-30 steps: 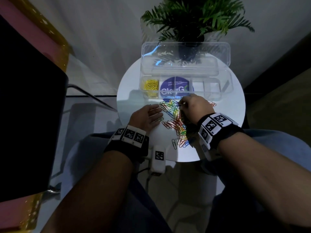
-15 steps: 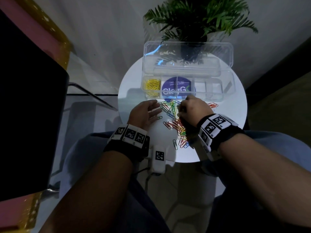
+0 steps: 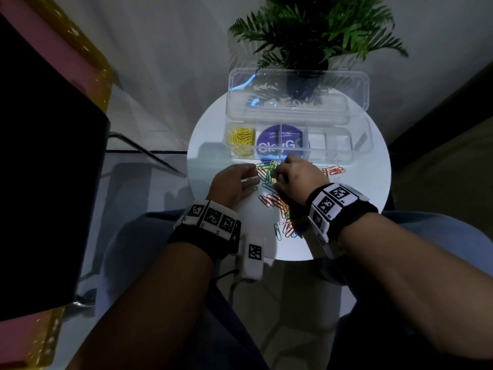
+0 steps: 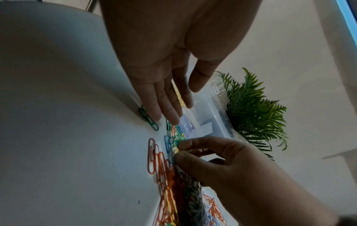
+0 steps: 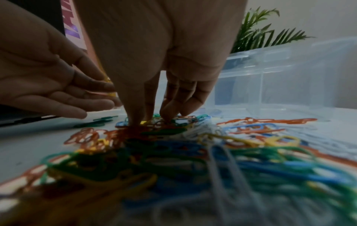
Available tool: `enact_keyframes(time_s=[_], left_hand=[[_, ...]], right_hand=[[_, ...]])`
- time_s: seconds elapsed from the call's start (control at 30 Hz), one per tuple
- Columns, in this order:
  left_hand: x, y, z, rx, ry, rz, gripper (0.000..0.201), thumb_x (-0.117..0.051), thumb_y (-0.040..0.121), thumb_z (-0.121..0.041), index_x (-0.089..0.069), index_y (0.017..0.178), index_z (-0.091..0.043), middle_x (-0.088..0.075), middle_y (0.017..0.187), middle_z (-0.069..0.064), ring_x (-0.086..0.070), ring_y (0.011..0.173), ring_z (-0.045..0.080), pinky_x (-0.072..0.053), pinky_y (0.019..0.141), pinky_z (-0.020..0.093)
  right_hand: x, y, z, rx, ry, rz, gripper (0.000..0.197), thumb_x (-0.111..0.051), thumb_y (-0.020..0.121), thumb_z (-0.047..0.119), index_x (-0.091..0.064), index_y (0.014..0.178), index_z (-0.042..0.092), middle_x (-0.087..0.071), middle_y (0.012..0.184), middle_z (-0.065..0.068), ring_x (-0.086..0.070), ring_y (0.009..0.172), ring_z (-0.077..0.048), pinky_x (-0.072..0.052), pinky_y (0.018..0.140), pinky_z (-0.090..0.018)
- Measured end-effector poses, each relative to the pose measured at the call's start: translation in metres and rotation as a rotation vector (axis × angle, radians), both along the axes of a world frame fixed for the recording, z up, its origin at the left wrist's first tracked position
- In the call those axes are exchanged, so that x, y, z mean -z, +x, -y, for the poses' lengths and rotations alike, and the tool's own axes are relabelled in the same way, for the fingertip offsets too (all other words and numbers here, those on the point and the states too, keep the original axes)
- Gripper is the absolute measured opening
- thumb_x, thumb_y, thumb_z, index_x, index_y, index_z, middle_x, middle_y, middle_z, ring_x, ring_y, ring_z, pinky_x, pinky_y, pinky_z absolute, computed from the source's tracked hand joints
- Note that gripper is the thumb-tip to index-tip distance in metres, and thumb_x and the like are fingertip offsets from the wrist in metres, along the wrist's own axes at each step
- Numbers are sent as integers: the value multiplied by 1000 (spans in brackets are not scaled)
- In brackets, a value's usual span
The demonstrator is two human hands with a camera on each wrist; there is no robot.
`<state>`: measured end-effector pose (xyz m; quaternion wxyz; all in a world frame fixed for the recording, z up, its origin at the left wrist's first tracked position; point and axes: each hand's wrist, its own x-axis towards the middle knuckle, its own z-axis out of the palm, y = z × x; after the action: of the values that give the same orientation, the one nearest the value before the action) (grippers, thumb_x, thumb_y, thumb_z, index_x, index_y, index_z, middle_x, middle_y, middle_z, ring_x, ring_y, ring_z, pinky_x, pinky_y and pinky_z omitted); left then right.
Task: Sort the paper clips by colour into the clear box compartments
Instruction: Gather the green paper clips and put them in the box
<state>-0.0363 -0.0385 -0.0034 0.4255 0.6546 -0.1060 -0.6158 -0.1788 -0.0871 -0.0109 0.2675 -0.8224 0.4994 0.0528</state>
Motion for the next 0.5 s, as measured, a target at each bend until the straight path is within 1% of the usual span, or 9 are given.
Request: enact_keyframes(time_s=[0.13, 0.23, 0.33, 0.37, 0.4, 0.47, 0.5], left_hand=[[1, 0, 0, 20, 7, -2, 15, -47, 94, -16, -60, 87, -17, -63, 88, 0, -62, 77, 12, -45, 73, 22], [2, 0, 1, 14, 10, -11, 14, -48, 94, -15, -60, 86, -17, -62, 86, 0, -61, 76, 12, -44, 71, 22], [3, 1, 0, 2, 11, -4, 14, -49, 94, -15, -60, 87, -16, -63, 87, 0, -62, 76, 12, -45, 72, 23], [4, 1, 0, -3, 10, -5, 14, -48, 94, -15, -60, 87, -16, -63, 87, 0, -62, 76, 12, -45, 73, 23], [4, 1, -1, -8, 9, -11, 15, -48, 94, -14, -60, 86, -15, -63, 87, 1, -62, 77, 13, -45, 74, 23], [3, 0, -1, -13, 2, -35, 18, -45, 94, -14, -60, 84, -15, -62, 86, 1, -62, 78, 13, -44, 75, 23], [2, 0, -1, -14, -4, -55, 20, -44, 95, -15, -60, 84, -15, -63, 86, 1, -62, 79, 13, -43, 75, 23]], right_hand=[[1, 7, 0, 48, 0, 2, 30, -63, 83, 20, -61, 112, 10, -51, 116, -13, -57, 103, -32, -47, 87, -34], [2, 7, 1, 88, 4, -13, 31, -66, 82, 19, -59, 109, 5, -50, 115, -14, -57, 101, -32, -45, 86, -34], [2, 5, 0, 138, 65, 1, 33, -69, 80, 20, -59, 107, 5, -49, 117, -14, -55, 104, -30, -43, 90, -32], [2, 4, 1, 157, 92, 17, 32, -70, 80, 20, -59, 106, 6, -49, 113, -12, -55, 104, -28, -42, 89, -30], [1, 2, 1, 177, 111, 41, 29, -70, 80, 19, -60, 103, 6, -51, 106, -9, -55, 101, -26, -41, 85, -28], [-2, -1, 1, 241, 123, 143, 14, -70, 80, 17, -62, 89, 10, -55, 90, -3, -56, 89, -20, -41, 77, -24], [-5, -2, 1, 267, 131, 222, 10, -70, 79, 16, -61, 80, 13, -57, 83, -1, -56, 81, -16, -43, 74, -23]])
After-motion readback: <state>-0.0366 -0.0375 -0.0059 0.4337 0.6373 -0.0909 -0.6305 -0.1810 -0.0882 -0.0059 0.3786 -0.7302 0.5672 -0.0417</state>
